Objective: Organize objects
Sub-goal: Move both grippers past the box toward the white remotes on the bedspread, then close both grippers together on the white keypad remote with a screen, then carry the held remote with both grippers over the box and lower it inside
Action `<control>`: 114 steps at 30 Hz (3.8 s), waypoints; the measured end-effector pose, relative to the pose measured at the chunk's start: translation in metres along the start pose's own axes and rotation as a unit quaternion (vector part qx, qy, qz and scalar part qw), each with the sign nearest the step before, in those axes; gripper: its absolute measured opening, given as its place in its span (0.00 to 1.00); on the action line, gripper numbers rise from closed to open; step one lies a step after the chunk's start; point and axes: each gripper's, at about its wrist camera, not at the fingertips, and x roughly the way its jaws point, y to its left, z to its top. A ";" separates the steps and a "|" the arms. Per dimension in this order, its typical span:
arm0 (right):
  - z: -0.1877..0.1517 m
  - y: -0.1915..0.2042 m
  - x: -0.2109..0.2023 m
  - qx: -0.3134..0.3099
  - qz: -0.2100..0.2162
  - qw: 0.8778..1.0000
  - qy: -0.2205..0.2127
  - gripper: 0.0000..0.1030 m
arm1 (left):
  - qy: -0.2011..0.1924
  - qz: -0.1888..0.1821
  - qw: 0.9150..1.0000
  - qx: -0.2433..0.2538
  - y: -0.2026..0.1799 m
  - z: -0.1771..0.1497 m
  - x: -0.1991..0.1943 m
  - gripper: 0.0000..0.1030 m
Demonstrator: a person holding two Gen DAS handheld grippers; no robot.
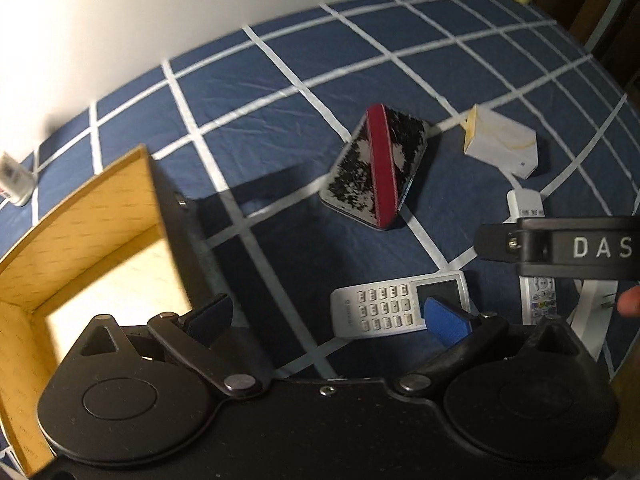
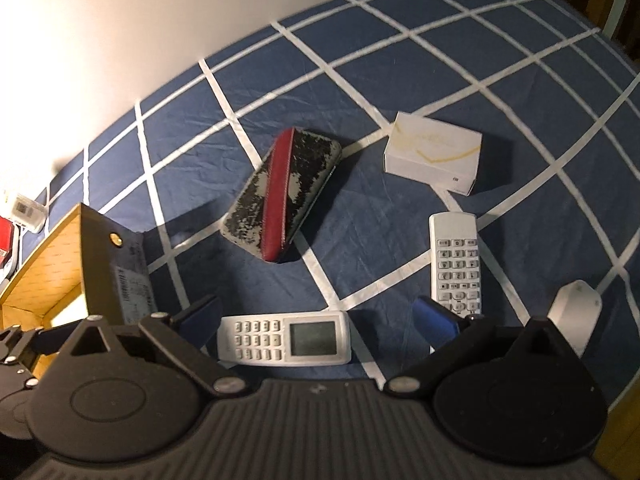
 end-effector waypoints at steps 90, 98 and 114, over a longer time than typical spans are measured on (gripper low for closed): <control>-0.050 0.083 -0.024 -0.097 0.074 0.993 0.008 0.71 | -0.012 -0.049 0.996 -0.069 0.036 -0.048 -0.046 0.72; -0.070 0.135 -0.033 -0.150 0.098 0.984 0.008 0.71 | -0.028 -0.025 0.993 -0.113 0.079 -0.077 -0.070 0.72; -0.094 0.226 -0.020 -0.233 0.133 0.963 0.032 0.71 | -0.031 0.011 0.981 -0.191 0.158 -0.113 -0.082 0.71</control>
